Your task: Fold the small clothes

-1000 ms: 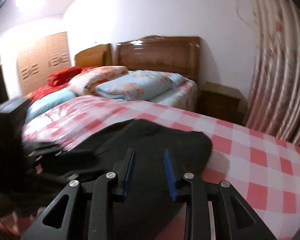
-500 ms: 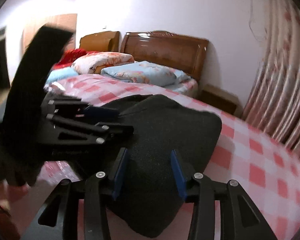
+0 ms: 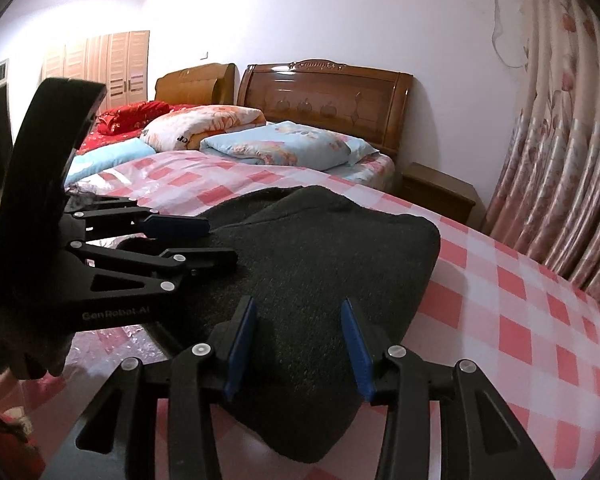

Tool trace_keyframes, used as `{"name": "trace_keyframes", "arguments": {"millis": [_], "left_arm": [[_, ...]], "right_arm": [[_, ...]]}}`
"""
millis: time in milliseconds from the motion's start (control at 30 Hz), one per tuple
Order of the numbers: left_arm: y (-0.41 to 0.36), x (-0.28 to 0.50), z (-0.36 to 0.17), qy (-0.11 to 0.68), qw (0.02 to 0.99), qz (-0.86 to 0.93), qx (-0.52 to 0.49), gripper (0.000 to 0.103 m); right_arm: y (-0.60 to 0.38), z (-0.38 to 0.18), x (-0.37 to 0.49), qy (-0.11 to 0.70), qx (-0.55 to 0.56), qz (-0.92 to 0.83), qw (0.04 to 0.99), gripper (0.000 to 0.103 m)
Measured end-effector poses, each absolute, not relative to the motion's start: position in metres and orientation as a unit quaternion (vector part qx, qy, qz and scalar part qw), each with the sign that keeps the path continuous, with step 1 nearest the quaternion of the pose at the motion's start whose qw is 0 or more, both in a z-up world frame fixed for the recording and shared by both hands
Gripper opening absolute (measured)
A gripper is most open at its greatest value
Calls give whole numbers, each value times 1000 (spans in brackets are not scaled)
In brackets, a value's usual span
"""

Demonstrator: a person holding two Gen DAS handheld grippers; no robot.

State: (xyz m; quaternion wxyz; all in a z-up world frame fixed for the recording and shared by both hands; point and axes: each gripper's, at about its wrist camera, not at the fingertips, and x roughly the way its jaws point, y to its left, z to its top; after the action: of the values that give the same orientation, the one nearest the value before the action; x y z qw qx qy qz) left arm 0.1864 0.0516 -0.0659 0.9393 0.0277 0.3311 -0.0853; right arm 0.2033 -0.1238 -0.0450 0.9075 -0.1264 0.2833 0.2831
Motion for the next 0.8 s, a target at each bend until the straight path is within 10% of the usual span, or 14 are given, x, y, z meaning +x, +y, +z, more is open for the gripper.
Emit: {"name": "trace_keyframes", "arguments": {"millis": [800], "left_arm": [[69,181,-63,353,932,-74,-14,47]], "right_arm": [[-128,-39,204,305,-119,295,898,103]]}}
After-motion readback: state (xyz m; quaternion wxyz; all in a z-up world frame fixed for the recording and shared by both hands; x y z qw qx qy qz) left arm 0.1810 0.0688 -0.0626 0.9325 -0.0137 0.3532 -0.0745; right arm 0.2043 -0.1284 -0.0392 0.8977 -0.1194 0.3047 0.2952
